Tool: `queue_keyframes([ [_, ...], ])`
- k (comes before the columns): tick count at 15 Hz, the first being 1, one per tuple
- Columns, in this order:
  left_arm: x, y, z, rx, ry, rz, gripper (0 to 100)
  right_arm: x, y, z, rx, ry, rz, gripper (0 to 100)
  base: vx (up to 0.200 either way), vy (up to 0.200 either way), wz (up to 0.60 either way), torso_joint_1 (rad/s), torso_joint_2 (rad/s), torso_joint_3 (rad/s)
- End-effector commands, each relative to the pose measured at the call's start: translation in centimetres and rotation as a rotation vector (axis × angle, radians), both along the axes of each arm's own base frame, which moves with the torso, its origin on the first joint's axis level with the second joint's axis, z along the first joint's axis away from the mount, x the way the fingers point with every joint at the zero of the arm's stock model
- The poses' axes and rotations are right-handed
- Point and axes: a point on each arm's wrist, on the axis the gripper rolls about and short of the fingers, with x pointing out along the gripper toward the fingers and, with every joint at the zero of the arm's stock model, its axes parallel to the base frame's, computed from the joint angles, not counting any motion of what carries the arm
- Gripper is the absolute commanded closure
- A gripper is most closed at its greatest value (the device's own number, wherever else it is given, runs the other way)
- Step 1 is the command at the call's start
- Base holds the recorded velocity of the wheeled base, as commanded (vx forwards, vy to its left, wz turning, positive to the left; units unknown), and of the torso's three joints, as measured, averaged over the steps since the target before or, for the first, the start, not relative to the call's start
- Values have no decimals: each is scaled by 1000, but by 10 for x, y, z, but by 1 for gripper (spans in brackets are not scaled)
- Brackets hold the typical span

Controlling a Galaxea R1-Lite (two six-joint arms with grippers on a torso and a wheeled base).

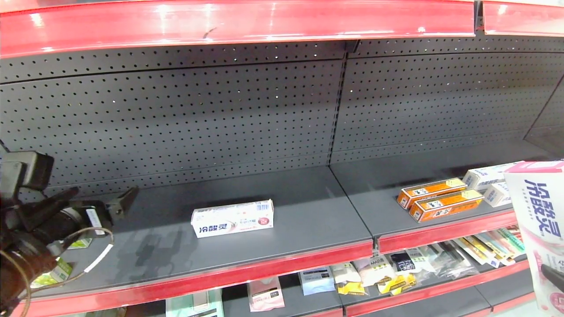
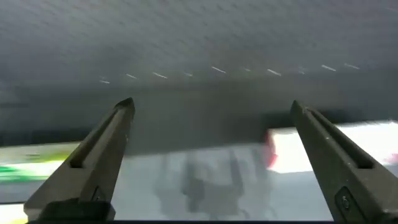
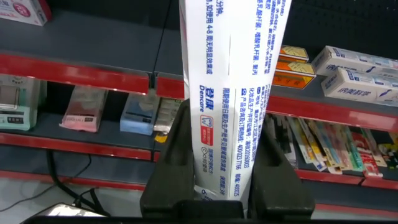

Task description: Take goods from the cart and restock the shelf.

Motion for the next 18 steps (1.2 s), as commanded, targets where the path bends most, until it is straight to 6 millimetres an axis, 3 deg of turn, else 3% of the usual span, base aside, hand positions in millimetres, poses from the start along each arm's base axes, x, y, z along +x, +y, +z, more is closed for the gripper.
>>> queue_keyframes([
  [1, 28, -31, -18, -61, 92, -44, 0, 1, 0, 0, -1, 2, 1, 100, 0, 0, 0, 0, 0, 0],
  [3, 51, -47, -14, -105, 73, -8, 0, 1, 0, 0, -1, 4, 1, 100, 0, 0, 0, 0, 0, 0],
  [4, 65, -56, -24, -86, 106, 8, 0, 1, 0, 0, -2, 6, 1, 100, 0, 0, 0, 0, 0, 0],
  [6, 75, -65, -38, -71, 151, -9, 0, 2, 0, 0, -2, 10, 2, 100, 0, 0, 0, 0, 0, 0],
  [10, 97, -90, -45, -68, 162, -60, 0, 3, 0, -3, -3, 27, 2, 100, 0, 0, 0, 0, 0, 0],
  [15, 108, -100, -64, -59, 212, -80, 0, 4, 1, -2, 1, 29, 21, 100, 0, 0, 0, 0, 0, 0],
  [18, 131, -111, -72, -67, 206, -77, 0, 4, 1, -5, 0, 43, 21, 100, 0, 0, 0, 0, 0, 0],
])
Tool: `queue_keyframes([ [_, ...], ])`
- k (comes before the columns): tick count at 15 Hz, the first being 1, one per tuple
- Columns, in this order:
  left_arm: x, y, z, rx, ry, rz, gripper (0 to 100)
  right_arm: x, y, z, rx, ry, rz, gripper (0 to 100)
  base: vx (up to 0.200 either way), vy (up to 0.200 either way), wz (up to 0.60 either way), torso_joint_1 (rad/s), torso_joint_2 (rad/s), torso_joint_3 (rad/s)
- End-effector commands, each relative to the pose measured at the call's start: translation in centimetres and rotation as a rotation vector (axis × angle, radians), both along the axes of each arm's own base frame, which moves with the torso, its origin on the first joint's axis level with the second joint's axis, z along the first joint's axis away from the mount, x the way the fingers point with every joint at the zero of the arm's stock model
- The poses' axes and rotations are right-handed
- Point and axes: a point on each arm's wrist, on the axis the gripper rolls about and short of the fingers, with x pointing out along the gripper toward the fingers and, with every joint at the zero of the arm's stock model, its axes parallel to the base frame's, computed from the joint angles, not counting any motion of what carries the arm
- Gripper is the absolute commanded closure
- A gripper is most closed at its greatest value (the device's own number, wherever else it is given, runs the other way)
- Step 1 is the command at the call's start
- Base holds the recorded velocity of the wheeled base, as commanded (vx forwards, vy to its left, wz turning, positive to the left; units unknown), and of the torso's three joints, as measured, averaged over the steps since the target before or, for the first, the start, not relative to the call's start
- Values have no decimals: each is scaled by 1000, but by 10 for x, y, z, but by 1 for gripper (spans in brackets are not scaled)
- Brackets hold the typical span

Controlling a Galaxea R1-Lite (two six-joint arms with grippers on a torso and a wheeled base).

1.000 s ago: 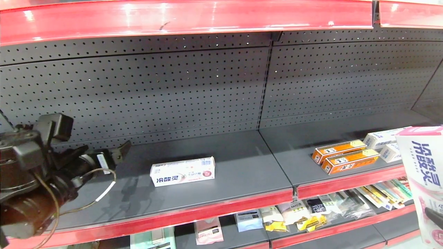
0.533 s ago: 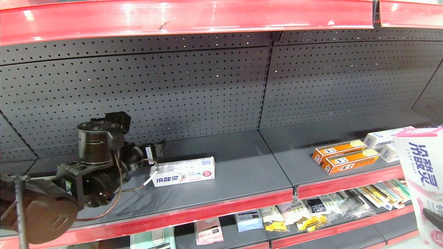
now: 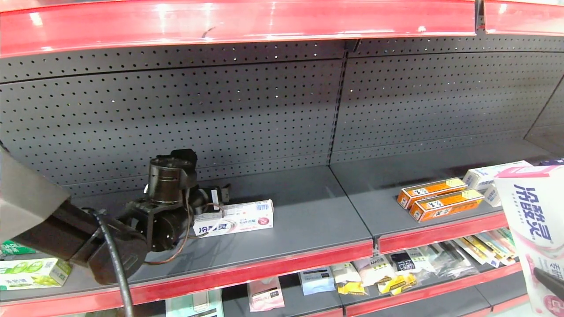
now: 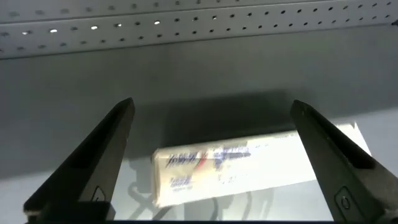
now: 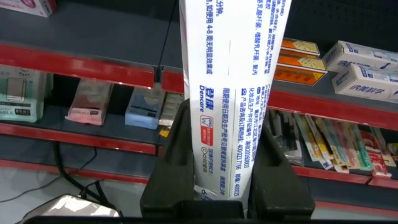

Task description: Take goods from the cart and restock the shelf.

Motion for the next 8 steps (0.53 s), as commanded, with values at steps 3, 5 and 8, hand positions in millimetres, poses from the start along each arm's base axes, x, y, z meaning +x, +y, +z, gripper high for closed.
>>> queue_keyframes([
  [3, 19, -10, -20, 15, 31, -2, 0, 1, 0, -2, -2, 10, 1, 100, 0, 0, 0, 0, 0, 0],
  [5, 26, -14, -24, 19, 40, -3, 0, 1, 0, -2, -2, 11, 1, 100, 0, 0, 0, 0, 0, 0],
  [8, 32, -24, -18, 25, 42, -24, 0, 2, 0, -2, -3, 19, 1, 100, 0, 0, 0, 0, 0, 0],
])
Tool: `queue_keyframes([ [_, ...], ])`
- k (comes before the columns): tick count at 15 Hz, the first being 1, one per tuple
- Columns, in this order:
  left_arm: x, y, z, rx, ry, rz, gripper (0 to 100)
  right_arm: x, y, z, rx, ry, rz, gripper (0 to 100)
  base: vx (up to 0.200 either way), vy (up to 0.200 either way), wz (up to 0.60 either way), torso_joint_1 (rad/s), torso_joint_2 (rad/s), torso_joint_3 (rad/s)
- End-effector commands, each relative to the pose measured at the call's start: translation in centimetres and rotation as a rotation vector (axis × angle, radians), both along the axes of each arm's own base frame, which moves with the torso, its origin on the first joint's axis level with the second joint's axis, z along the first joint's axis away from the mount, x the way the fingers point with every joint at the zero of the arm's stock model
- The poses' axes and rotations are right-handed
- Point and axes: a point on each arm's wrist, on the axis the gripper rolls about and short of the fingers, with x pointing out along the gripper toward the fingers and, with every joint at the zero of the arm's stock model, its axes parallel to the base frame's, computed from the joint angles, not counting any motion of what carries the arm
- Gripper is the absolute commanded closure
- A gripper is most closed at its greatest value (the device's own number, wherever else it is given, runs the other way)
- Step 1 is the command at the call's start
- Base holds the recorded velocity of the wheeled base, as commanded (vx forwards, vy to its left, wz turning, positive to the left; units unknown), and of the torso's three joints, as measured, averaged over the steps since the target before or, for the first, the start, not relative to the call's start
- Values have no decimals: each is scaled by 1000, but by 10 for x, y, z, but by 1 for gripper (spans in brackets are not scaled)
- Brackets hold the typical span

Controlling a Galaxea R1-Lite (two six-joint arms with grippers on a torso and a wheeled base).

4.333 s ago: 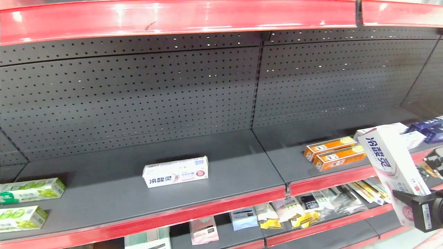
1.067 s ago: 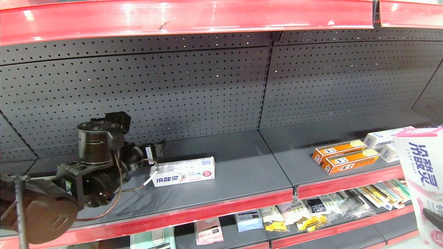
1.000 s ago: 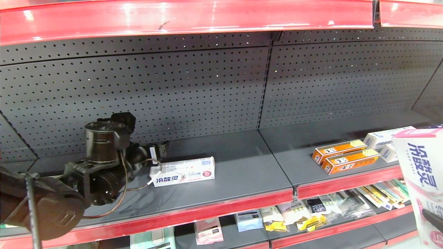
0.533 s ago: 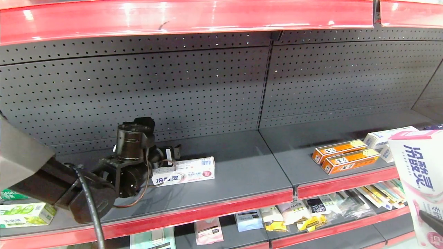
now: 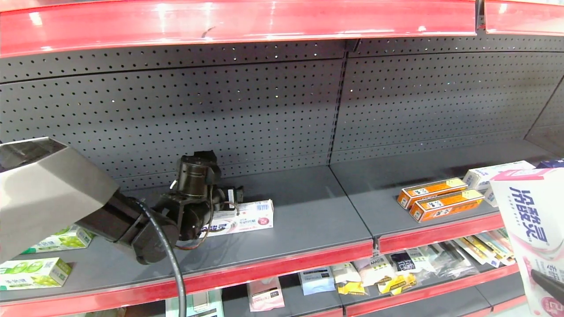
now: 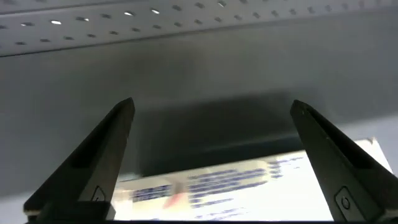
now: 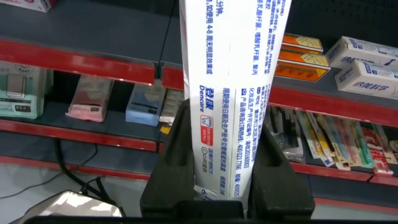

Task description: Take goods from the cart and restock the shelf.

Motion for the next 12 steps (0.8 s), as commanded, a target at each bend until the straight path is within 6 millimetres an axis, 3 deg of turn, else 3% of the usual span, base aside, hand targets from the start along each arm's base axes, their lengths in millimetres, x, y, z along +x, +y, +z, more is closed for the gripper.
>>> queue_keyframes([
  [1, 6, -4, 4, 1, 11, 1, 0, 2, 0, -1, -2, 12, 1, 100, 0, 0, 0, 0, 0, 0],
  [12, 34, -16, 1, 12, 120, -67, 0, 5, 1, -2, -3, 30, 2, 100, 0, 0, 0, 0, 0, 0],
])
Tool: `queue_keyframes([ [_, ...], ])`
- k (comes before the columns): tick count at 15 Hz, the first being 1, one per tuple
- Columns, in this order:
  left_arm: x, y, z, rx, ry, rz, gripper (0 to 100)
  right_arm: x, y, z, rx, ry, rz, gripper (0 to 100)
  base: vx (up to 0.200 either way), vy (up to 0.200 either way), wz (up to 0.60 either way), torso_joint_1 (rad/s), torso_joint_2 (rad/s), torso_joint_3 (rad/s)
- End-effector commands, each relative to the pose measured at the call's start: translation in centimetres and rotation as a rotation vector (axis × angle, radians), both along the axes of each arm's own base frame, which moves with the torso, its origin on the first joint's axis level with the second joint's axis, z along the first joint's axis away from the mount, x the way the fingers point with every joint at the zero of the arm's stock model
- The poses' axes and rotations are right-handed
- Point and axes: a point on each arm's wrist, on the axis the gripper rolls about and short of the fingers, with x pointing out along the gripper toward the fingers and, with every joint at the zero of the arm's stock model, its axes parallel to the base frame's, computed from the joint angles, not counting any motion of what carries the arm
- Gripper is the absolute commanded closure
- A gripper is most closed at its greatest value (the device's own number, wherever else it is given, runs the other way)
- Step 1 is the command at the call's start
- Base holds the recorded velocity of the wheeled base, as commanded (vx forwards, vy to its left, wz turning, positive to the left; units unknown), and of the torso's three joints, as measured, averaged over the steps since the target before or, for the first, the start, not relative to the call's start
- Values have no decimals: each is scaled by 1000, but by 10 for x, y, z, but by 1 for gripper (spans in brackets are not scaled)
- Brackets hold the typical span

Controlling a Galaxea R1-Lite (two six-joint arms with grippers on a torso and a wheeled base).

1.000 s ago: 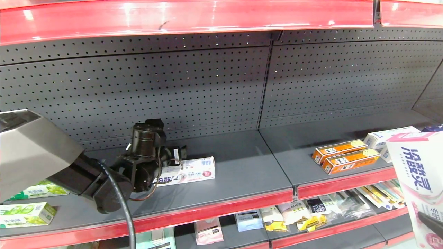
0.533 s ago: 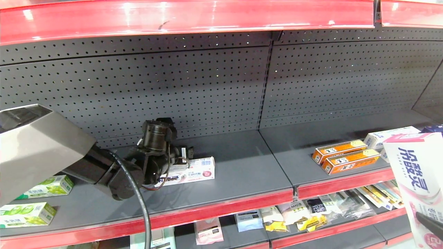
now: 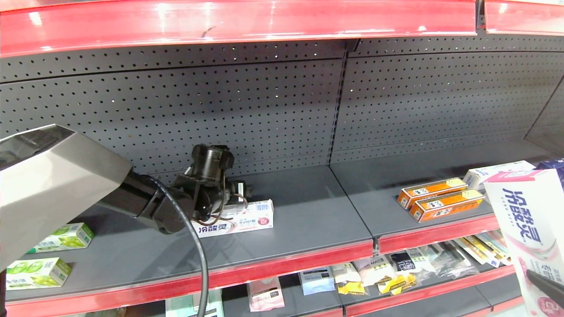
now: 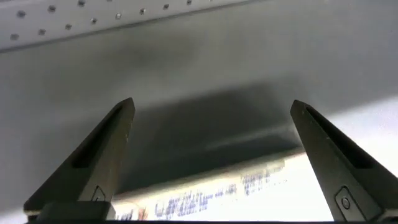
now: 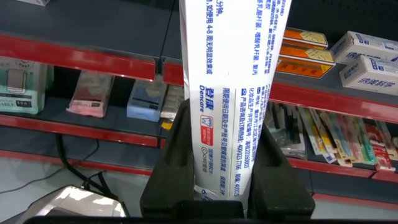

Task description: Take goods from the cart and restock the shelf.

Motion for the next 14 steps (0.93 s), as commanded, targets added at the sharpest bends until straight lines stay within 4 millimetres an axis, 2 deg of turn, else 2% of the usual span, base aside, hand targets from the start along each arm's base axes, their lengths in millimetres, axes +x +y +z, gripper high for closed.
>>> queue_keyframes([
  [1, 9, -4, -5, 5, 1, 4, 0, 1, 0, -1, -1, 6, 0, 100, 0, 0, 0, 0, 0, 0],
  [14, 5, -3, -13, 20, 80, -5, 0, 6, 1, -2, -2, 35, 6, 100, 0, 0, 0, 0, 0, 0],
])
